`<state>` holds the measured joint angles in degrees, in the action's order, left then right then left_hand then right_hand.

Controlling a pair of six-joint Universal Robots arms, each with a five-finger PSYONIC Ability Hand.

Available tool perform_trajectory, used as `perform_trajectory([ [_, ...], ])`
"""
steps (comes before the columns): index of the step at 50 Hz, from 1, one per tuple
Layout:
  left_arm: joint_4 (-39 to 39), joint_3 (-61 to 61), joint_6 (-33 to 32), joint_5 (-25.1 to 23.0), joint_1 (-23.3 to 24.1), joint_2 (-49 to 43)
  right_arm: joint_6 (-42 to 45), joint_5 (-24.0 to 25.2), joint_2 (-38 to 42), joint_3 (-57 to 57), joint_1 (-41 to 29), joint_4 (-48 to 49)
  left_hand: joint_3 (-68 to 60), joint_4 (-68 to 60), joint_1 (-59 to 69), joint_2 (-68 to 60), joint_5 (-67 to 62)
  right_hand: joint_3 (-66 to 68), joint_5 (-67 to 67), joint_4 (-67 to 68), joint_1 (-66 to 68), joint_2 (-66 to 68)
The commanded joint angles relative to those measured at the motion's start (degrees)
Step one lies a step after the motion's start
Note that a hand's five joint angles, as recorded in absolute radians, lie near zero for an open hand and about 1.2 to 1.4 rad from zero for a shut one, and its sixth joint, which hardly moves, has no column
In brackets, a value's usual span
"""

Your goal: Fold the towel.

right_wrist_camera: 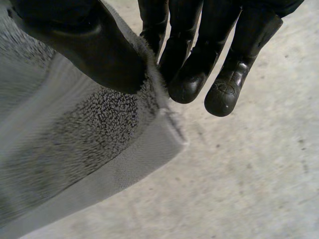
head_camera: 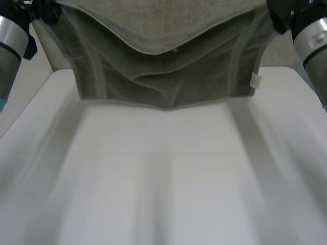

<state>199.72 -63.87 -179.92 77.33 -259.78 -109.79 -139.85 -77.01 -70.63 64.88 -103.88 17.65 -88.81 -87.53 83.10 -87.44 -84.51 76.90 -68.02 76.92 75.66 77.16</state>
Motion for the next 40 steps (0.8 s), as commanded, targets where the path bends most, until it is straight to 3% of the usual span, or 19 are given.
perform_trajectory([
  [1, -2.14, -12.83, 0.46, -2.71, -2.21, 0.72, 1.16, 4.32, -0.47, 6.39, 0.78, -19.11, 8.81, 7.53, -3.1, 7.44, 14.51, 3.1, -1.98, 3.08, 4.34, 2.84],
  [4, -2.14, -19.85, -2.44, -3.15, -3.88, 1.24, 3.0, 4.94, -0.47, 9.81, 1.13, -24.14, 8.81, 7.53, -3.1, 7.44, 14.51, 3.1, -1.98, 3.08, 4.34, 2.84],
  [10, -1.88, -29.91, -7.55, -6.14, -4.42, 2.13, 5.56, 5.03, -0.91, 17.91, 3.16, -25.3, 8.81, 7.53, -3.1, 7.44, 14.51, 3.1, -1.98, 3.08, 4.34, 2.84],
  [15, -2.14, -39.03, -12.91, -8.43, -7.31, 7.47, 7.67, 4.94, -6.25, 25.19, 5.17, -26.09, 8.81, 7.53, -3.1, 7.44, 14.51, 3.1, -1.98, 3.08, 4.34, 2.84],
  [24, -4.87, -44.23, -12.74, -10.1, -11.27, 20.41, 8.11, 5.38, -17.79, 28.99, 8.78, -31.01, 8.81, 7.53, -3.1, 7.44, 14.51, 3.1, -1.98, 3.08, 4.34, 2.84],
  [28, -8.28, -45.9, -10.9, -13.51, -14.17, 27.59, 8.63, 8.79, -22.61, 28.2, 11.15, -36.71, 8.81, 7.53, -3.1, 7.44, 14.51, 3.1, -1.98, 3.08, 4.34, 2.84],
  [34, -9.17, -47.74, -8.34, -17.39, -15.32, 30.51, 8.98, 13.28, -24.64, 27.41, 13.26, -38.84, 8.81, 7.53, -3.1, 7.44, 14.51, 3.1, -1.98, 3.08, 4.34, 2.84],
  [40, -8.56, -48.54, -8.69, -17.48, -14.79, 28.32, 9.16, 13.73, -22.89, 27.41, 13.97, -38.57, 8.81, 7.53, -3.1, 7.44, 14.51, 3.1, -1.98, 3.08, 4.34, 2.84],
])
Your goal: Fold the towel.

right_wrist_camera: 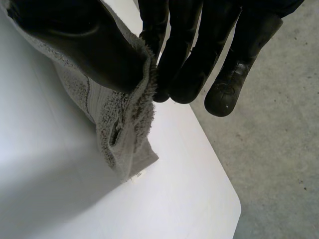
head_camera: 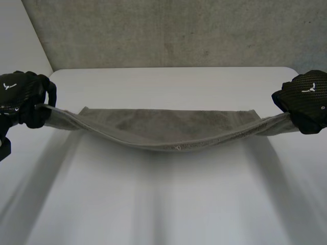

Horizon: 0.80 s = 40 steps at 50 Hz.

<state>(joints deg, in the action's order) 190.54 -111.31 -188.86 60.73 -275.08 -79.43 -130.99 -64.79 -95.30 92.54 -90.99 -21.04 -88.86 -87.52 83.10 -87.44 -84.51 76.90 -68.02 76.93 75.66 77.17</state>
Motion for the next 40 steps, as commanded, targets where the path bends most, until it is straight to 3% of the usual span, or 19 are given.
perform_trajectory([
  [1, 0.88, -0.66, -0.02, -0.88, 0.6, -4.57, 0.47, 1.42, 4.05, -0.6, 1.08, 0.3, 8.86, 7.52, -3.1, 7.44, 14.51, 3.1, -1.98, 3.07, 4.34, 2.83],
  [8, 3.78, 5.76, -0.37, 0.35, 2.71, -16.72, 0.82, 0.45, 14.97, -5.79, -0.33, 0.39, 8.86, 7.52, -3.1, 7.44, 14.51, 3.1, -1.98, 3.07, 4.34, 2.83],
  [13, 3.7, 16.27, -0.37, 6.22, 5.17, -29.26, -0.23, -1.21, 26.28, -14.56, -1.64, 0.56, 8.86, 7.52, -3.1, 7.44, 14.51, 3.1, -1.98, 3.07, 4.34, 2.83],
  [19, 3.52, 24.92, -0.46, 11.34, 8.25, -37.73, -1.37, -4.29, 34.13, -21.26, -3.67, 2.23, 8.86, 7.52, -3.1, 7.44, 14.51, 3.1, -1.98, 3.07, 4.34, 2.83],
  [29, 4.31, 38.43, -4.41, 16.87, 12.9, -52.03, -0.85, -13.77, 46.69, -29.08, -8.94, 19.17, 8.86, 7.52, -3.1, 7.44, 14.51, 3.1, -1.98, 3.07, 4.34, 2.83],
  [40, 9.14, 45.39, -6.0, 21.62, 15.98, -59.08, -0.85, -16.24, 53.28, -32.42, -11.31, 32.02, 8.86, 7.52, -3.1, 7.44, 14.51, 3.1, -1.98, 3.07, 4.34, 2.83],
])
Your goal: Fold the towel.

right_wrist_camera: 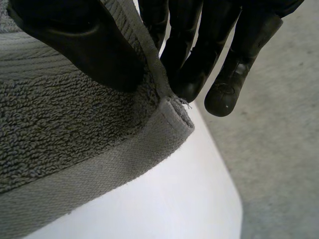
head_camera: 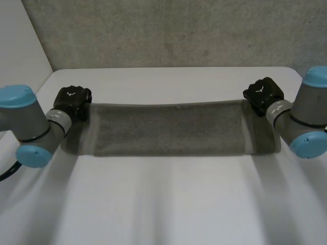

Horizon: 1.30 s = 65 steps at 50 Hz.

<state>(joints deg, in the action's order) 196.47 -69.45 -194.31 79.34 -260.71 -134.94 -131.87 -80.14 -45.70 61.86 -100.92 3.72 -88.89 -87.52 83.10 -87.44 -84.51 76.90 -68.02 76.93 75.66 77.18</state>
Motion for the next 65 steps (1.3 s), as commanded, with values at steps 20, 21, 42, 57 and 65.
perform_trajectory([
  [20, 3.13, -0.67, -5.82, 3.54, 5.04, 2.65, -3.03, -3.71, 1.87, 1.14, -1.21, 9.2, 78.84, 77.48, -73.06, 77.39, 84.47, -66.9, 68.02, -66.93, -65.66, -67.18],
  [21, 3.13, -0.68, -5.82, 3.54, 5.04, 2.66, -3.04, -3.71, 1.84, 1.16, -1.21, 9.2, 78.84, 77.48, -73.06, 77.39, 84.47, -66.9, 68.02, -66.93, -65.66, -67.18],
  [42, 3.74, -29.41, 6.75, -5.15, 1.18, 26.21, -22.29, 8.25, -20.13, 21.19, 6.08, -8.99, 77.5, 76.13, -71.71, 76.05, 83.12, -56.57, 57.69, -56.6, -55.33, -56.85],
  [57, 3.74, -34.08, 8.33, -7.71, -0.67, 29.03, -21.94, 10.18, -10.56, 19.44, 8.72, -7.94, 76.83, 75.46, -71.04, 75.37, 82.45, -44.28, 45.4, -44.31, -43.04, -44.56],
  [65, 3.83, -33.99, 8.42, -7.71, -0.76, 28.94, -21.41, 9.57, -7.22, 17.68, 8.98, -7.94, 76.83, 75.46, -71.04, 75.37, 82.45, -39.42, 40.54, -39.45, -38.18, -39.7],
])
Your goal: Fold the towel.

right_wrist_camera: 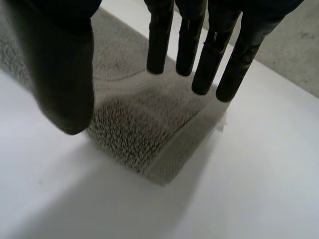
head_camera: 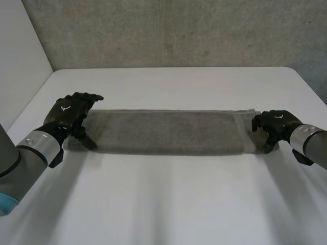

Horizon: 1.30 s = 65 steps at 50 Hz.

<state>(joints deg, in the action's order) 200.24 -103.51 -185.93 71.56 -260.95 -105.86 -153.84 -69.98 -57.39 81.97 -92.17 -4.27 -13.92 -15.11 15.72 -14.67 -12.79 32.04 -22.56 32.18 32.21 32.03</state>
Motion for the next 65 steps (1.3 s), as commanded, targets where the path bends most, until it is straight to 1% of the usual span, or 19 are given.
perform_trajectory([
  [1, 0.07, -0.03, -0.04, 0.07, -0.44, -0.14, 0.99, -0.68, 4.91, -2.69, 0.32, 0.14, 1.86, 3.04, -3.66, 2.6, 10.73, 15.78, -15.26, 15.65, 15.62, 15.8],
  [2, 0.07, -0.03, -0.05, 0.07, -0.44, -0.14, 0.99, -0.68, 4.92, -2.69, 0.32, 0.14, 1.86, 3.04, -3.66, 2.6, 10.73, 15.89, -15.37, 15.75, 15.72, 15.9],
  [3, 0.07, -0.03, -0.05, 0.07, -0.44, -0.14, 1.52, -0.6, 5.18, -2.78, 0.41, 0.31, 1.86, 3.04, -3.66, 2.6, 10.73, 35.04, -34.52, 34.91, 34.87, 35.05],
  [4, 0.07, 0.06, -0.05, 0.07, -0.44, -0.14, 1.96, -0.51, 5.18, -2.86, 0.85, 0.75, 1.86, 3.04, -3.66, 2.6, 10.73, 43.22, -42.7, 43.09, 43.06, 43.24],
  [10, 0.15, 0.06, -0.05, 0.07, -0.61, -0.14, 3.28, -0.86, 5.36, -3.13, 2.08, 1.28, 2.02, 3.21, -3.83, 2.77, 10.89, 42.97, -42.45, 42.84, 42.8, 42.98],
  [13, 0.59, 0.06, -0.05, 0.07, -0.7, -0.14, 4.25, -0.77, 5.97, -3.13, 2.08, 1.19, 2.02, 3.21, -3.83, 2.77, 10.89, 34.05, -33.54, 33.92, 33.89, 34.07],
  [14, 0.68, 0.06, -0.05, 0.07, -0.7, -0.14, 4.51, -0.86, 6.06, -3.13, 2.08, 1.19, 2.02, 3.21, -3.83, 2.77, 10.89, 17.23, -16.71, 17.1, 17.07, 17.25],
  [15, 0.68, 0.06, -0.05, 0.07, -0.7, -0.14, 4.51, -0.86, 6.06, -3.13, 2.08, 1.19, 2.02, 3.21, -3.83, 2.77, 10.89, 17.07, -16.55, 16.93, 16.9, 17.08],
  [16, 0.68, 0.06, -0.05, 0.07, -0.7, -0.14, 4.51, -0.95, 6.06, -3.13, 2.08, 1.19, 2.02, 3.21, -3.83, 2.77, 10.89, -5.58, 6.1, -5.72, -5.75, -5.57],
  [17, 0.68, -0.03, -0.05, 0.07, -0.79, -0.14, 4.51, -0.95, 6.06, -3.13, 2.08, 1.19, 2.02, 3.21, -3.83, 2.77, 10.89, -15.8, 16.32, -15.93, -15.97, -15.79],
  [27, 0.68, -0.12, -0.05, 0.07, -0.7, -0.14, 4.16, -0.77, 5.88, -2.34, 1.99, 1.11, 2.02, 3.21, -3.83, 2.77, 10.89, -15.07, 15.59, -15.2, -15.23, -15.05],
  [34, 0.68, -0.12, -0.05, 0.07, -0.7, -0.14, 4.16, -0.6, 6.06, -2.16, 2.08, 1.46, 2.02, 3.21, -3.83, 2.77, 10.89, -2.11, 2.63, -2.25, -2.28, -2.1],
  [36, 0.68, -0.12, -0.04, 0.07, -0.7, -0.14, 4.16, -0.51, 6.06, -2.34, 2.17, 1.72, 2.02, 3.21, -3.83, 2.77, 10.89, 27.32, -26.8, 27.18, 27.15, 27.33],
  [40, 0.68, -0.12, -0.05, 0.07, -0.7, -0.14, 4.33, -0.68, 6.06, -2.86, 2.69, 1.9, 2.02, 3.21, -3.83, 2.77, 10.89, 47.9, -47.38, 47.76, 47.73, 47.91],
  [48, 0.68, -0.03, 0.04, 0.07, -0.79, 0.21, 6.0, -2.71, 2.37, -4.27, 7.62, 1.72, 2.02, 3.21, -3.83, 2.77, 10.89, 47.96, -47.44, 47.82, 47.79, 47.97],
  [54, 0.59, -0.12, 0.04, 0.25, -0.96, 2.14, 17.25, -5.34, -0.36, -5.33, 12.45, 1.19, 2.02, 3.21, -3.83, 2.77, 10.89, 47.96, -47.44, 47.82, 47.79, 47.97],
  [56, 0.59, -0.2, 0.04, 0.33, -1.14, 2.68, 23.82, -9.63, -0.97, -7.77, 12.45, 1.28, 2.02, 3.21, -3.83, 2.77, 10.89, 47.96, -47.44, 47.82, 47.79, 47.97],
  [60, 0.68, -0.12, 0.13, 0.33, -1.58, 4.08, 25.43, -12.02, -2.46, -10.6, 9.38, 1.28, 2.36, 3.54, -4.16, 3.11, 11.23, 47.96, -47.44, 47.82, 47.79, 47.97],
  [65, 0.68, 0.06, 0.13, 0.33, -2.02, 4.87, 25.34, -12.72, -4.75, -16.39, -6.41, 2.77, 2.53, 3.71, -4.33, 3.27, 11.4, 47.96, -47.44, 47.82, 47.79, 47.97],
])
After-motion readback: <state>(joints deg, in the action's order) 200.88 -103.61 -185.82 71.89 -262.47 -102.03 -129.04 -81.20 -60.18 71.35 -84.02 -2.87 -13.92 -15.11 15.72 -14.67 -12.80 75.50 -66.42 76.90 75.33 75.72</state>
